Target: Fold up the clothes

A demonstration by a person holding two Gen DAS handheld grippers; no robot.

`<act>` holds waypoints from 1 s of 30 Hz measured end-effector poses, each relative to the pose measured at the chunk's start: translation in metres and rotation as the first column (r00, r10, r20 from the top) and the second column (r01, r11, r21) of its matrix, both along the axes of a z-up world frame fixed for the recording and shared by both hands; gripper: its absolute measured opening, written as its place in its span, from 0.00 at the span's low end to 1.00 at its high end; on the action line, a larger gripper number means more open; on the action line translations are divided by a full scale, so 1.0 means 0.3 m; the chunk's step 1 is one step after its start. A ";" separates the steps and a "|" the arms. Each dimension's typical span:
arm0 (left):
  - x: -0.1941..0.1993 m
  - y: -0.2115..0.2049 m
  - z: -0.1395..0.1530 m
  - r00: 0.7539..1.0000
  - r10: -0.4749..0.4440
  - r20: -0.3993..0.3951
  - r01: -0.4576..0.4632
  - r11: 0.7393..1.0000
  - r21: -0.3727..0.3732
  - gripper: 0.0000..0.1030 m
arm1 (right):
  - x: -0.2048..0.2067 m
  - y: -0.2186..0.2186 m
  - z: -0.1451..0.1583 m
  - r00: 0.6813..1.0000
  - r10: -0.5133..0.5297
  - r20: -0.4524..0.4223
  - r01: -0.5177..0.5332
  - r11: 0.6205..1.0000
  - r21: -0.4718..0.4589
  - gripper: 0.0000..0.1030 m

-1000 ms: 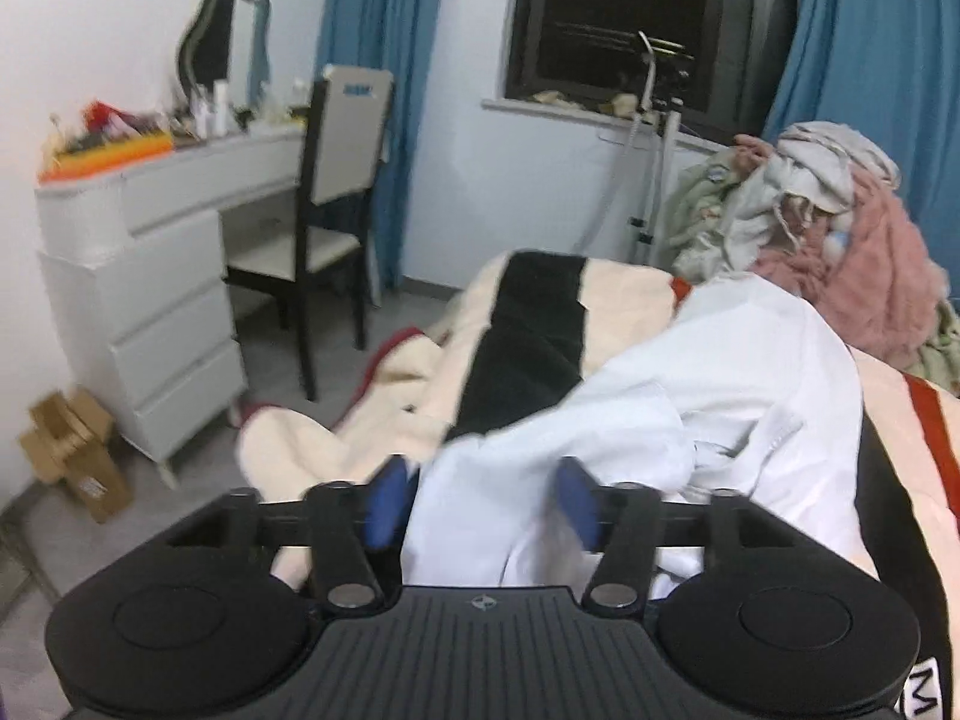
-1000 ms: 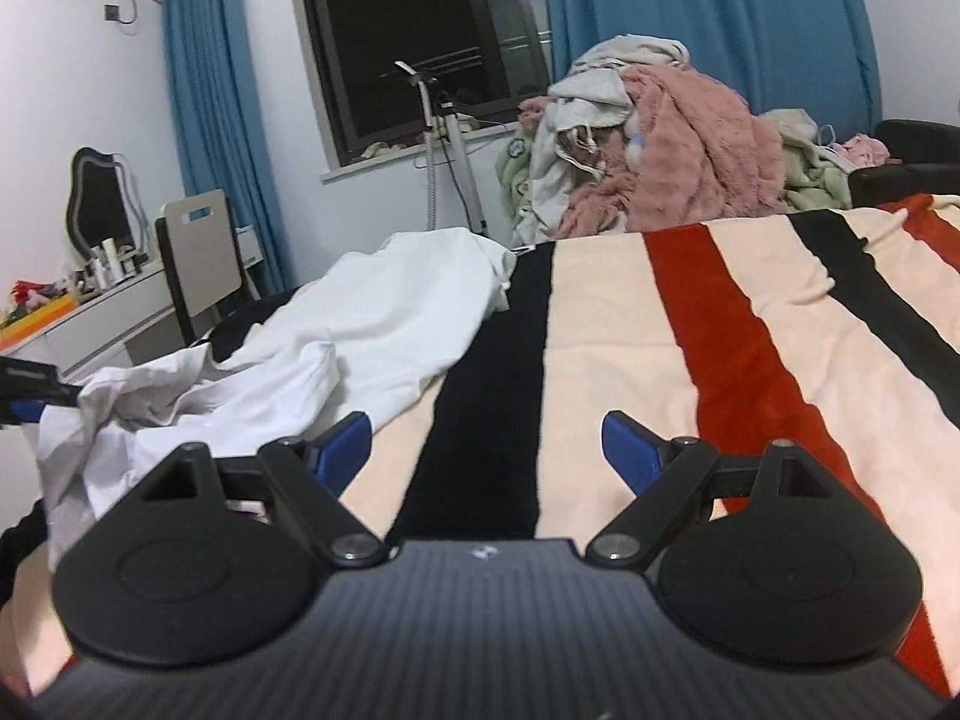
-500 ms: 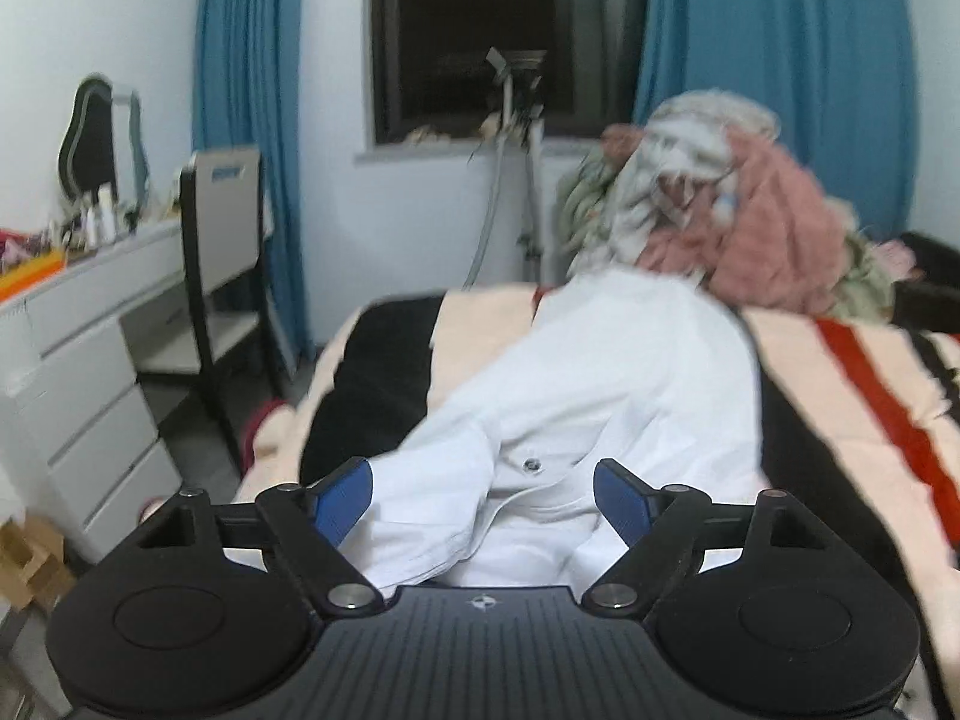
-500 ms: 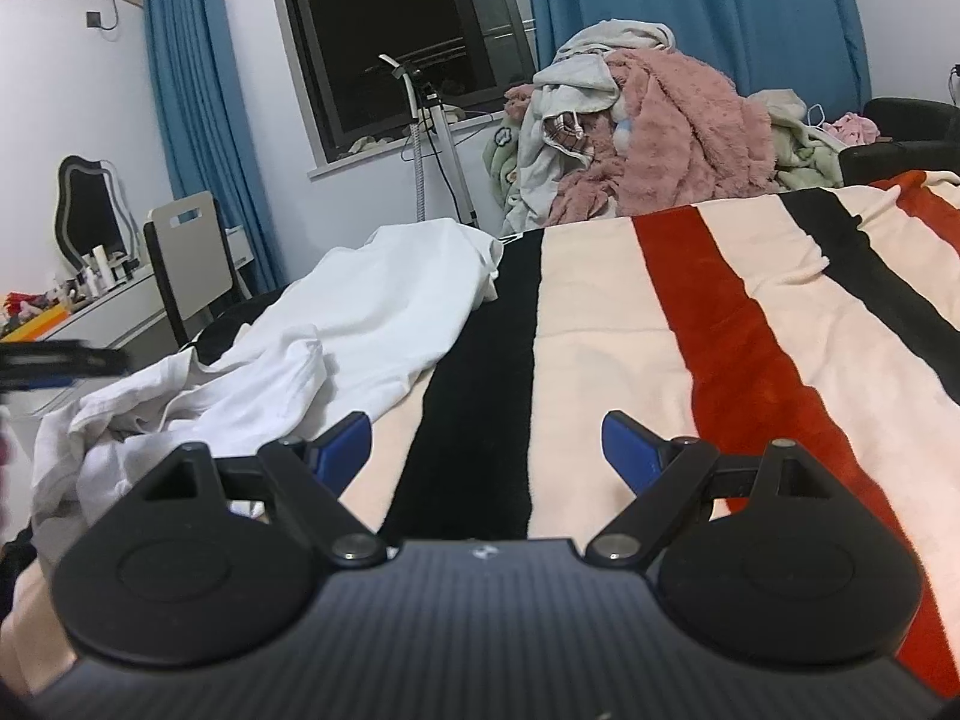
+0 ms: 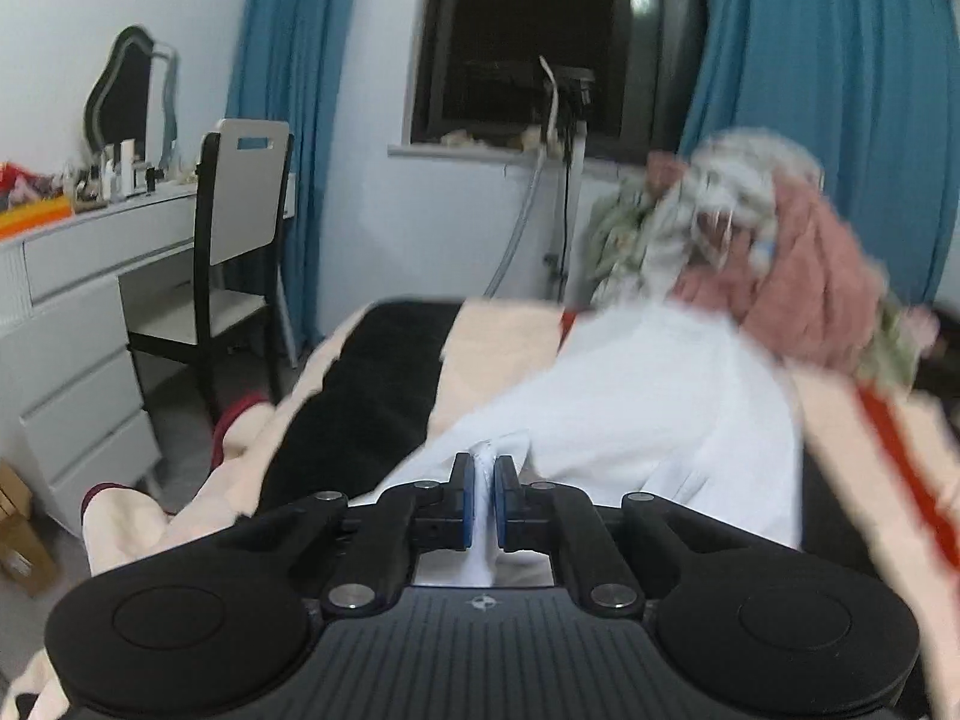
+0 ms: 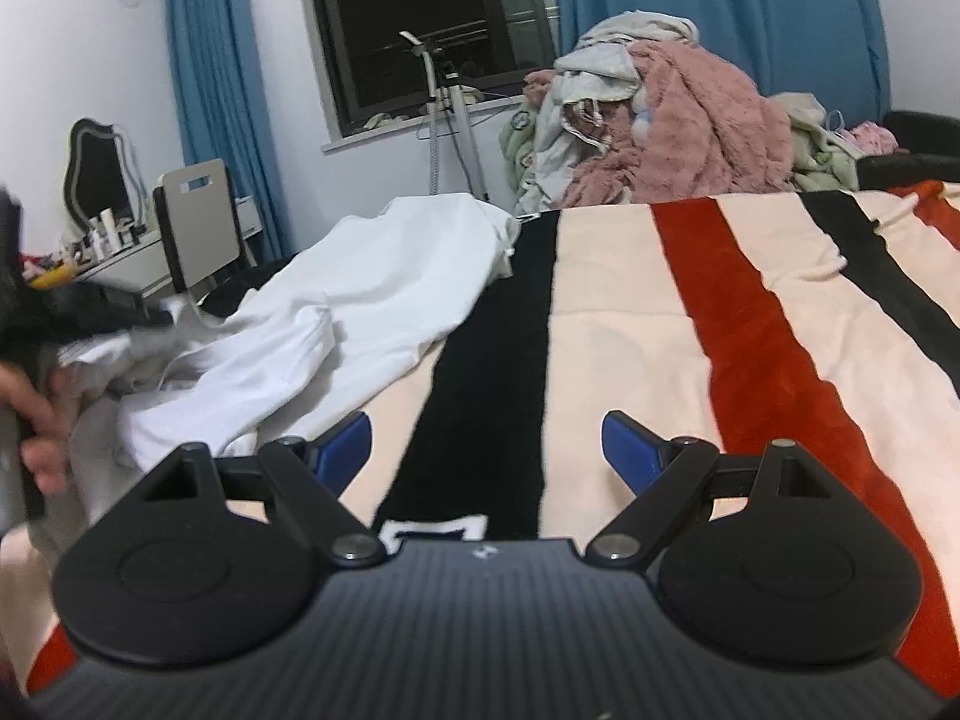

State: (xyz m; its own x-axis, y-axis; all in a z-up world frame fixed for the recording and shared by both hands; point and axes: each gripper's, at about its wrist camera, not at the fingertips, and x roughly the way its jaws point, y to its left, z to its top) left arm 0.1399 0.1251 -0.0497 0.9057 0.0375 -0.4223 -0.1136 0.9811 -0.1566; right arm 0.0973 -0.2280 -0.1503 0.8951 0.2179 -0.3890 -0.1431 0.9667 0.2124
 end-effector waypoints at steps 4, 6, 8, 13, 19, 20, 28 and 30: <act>-0.145 0.035 0.134 0.995 -0.054 0.082 0.063 0.992 -0.110 0.07 | 0.045 0.031 0.040 0.998 0.057 0.001 -0.057 0.998 0.017 0.83; -0.206 0.043 0.170 0.993 -0.065 0.102 0.076 0.992 -0.104 0.07 | 0.096 0.050 0.088 0.996 0.090 0.009 -0.091 0.994 0.065 0.83; -0.266 0.066 0.184 0.994 -0.050 0.097 0.064 0.988 -0.144 0.07 | 0.159 0.087 0.146 0.990 0.141 0.024 -0.143 0.985 0.099 0.83; -0.350 0.151 0.193 0.991 -0.026 0.132 0.055 0.972 -0.227 0.07 | 0.364 0.262 0.255 0.946 0.322 -0.038 -0.318 0.944 0.092 0.83; -0.338 0.184 0.146 0.991 -0.033 0.129 0.064 0.968 -0.243 0.07 | 0.598 0.488 0.284 0.894 0.371 -0.253 -0.398 0.915 -0.066 0.82; -0.336 0.187 0.142 0.990 -0.038 0.136 0.071 0.966 -0.249 0.07 | 0.628 0.512 0.281 0.886 0.362 -0.289 -0.402 0.911 -0.094 0.82; -0.320 0.214 0.116 0.978 -0.070 0.195 0.128 0.945 -0.302 0.06 | 0.731 0.504 0.155 0.840 0.166 -0.516 -0.284 0.946 -0.157 0.82; -0.316 0.221 0.110 0.975 -0.078 0.210 0.143 0.938 -0.315 0.06 | 0.685 0.458 0.161 0.864 0.138 -0.484 -0.245 0.955 -0.166 0.82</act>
